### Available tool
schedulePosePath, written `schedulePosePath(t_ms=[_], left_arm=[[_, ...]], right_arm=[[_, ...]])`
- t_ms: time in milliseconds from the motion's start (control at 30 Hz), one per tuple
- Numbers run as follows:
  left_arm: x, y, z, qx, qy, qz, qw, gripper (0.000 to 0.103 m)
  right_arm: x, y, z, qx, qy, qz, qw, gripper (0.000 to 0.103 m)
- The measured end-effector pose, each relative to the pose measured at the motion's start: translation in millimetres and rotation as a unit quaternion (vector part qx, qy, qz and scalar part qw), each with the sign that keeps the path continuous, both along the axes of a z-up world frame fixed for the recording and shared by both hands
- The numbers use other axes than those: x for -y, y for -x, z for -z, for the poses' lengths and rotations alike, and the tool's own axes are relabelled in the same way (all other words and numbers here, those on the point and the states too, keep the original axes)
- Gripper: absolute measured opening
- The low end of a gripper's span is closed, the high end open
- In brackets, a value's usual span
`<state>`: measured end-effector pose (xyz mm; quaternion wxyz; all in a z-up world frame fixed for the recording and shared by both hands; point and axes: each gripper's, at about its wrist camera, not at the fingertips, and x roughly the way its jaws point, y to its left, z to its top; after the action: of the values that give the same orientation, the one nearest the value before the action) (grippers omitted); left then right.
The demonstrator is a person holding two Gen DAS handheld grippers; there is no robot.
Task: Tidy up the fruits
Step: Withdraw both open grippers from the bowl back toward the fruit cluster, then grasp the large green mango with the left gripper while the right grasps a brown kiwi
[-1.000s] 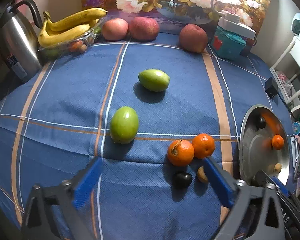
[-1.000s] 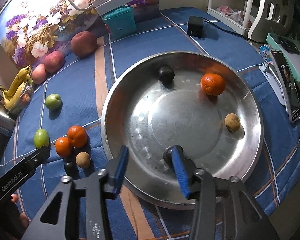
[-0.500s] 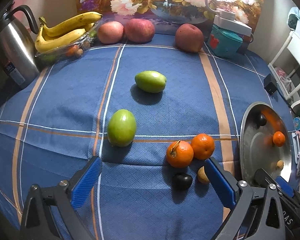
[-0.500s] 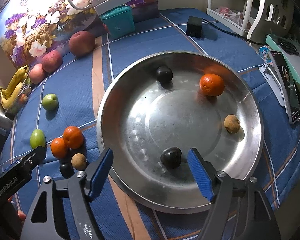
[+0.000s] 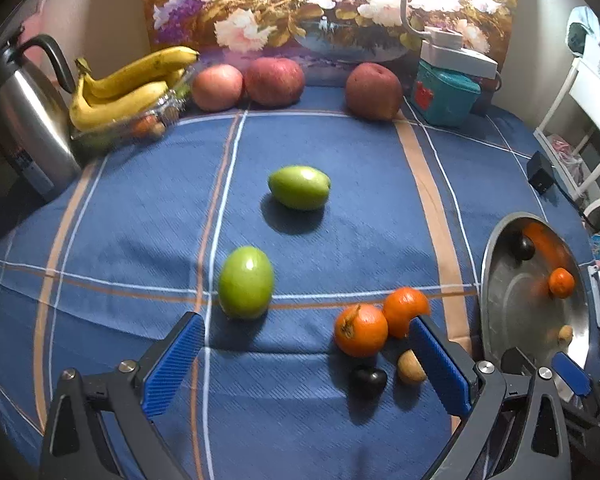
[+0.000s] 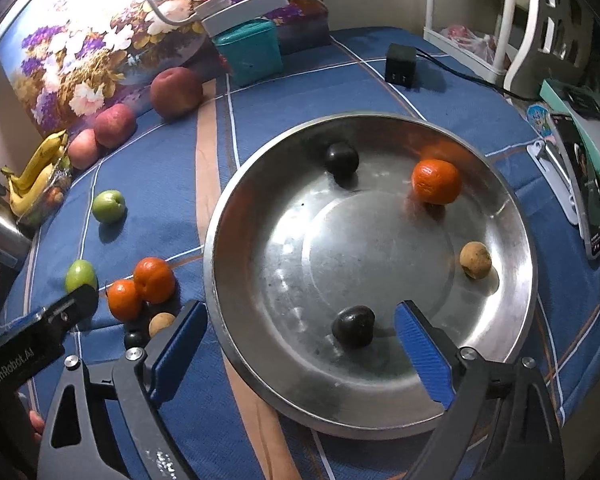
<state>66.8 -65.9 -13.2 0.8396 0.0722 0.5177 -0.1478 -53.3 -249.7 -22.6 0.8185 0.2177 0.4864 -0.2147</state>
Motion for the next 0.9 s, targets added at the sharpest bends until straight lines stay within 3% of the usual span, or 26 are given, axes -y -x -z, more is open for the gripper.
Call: schedulePosePath(t_ms=[267,467,567,700,900], left_arm=[[-3.4,-6.7,-1.2,0.015,-0.020,-0.022,0.9994,0.103],[-16.2,-14.6,3.9,-0.007,0.011,-0.023,0.9996,0.103],[-21.8,-17.3,8.6,-0.019,0.010,-0.021,0.9996,0.103],[-29.7,-20.2,8.1,-0.005,0.000,-0.022,0.9998,0.103],[-47.4,-28.4,-0.2,-0.002,0.034,-0.040,0.9986,0.103]], right_arm=[[-7.3,-5.5,0.2,0.015,0.002,-0.024,1.000,0.095],[-17.1,-12.9,-0.9,0.027,0.008,-0.048,0.998,0.095],[-21.3,-18.3,-0.9,0.026,0.007,-0.053,0.998,0.095],[-28.2,-27.0,-0.9,0.028,0.001,-0.065,0.997,0.095],[-44.8,-38.9,-10.2,0.057,-0.001,-0.103,0.993,0.095]])
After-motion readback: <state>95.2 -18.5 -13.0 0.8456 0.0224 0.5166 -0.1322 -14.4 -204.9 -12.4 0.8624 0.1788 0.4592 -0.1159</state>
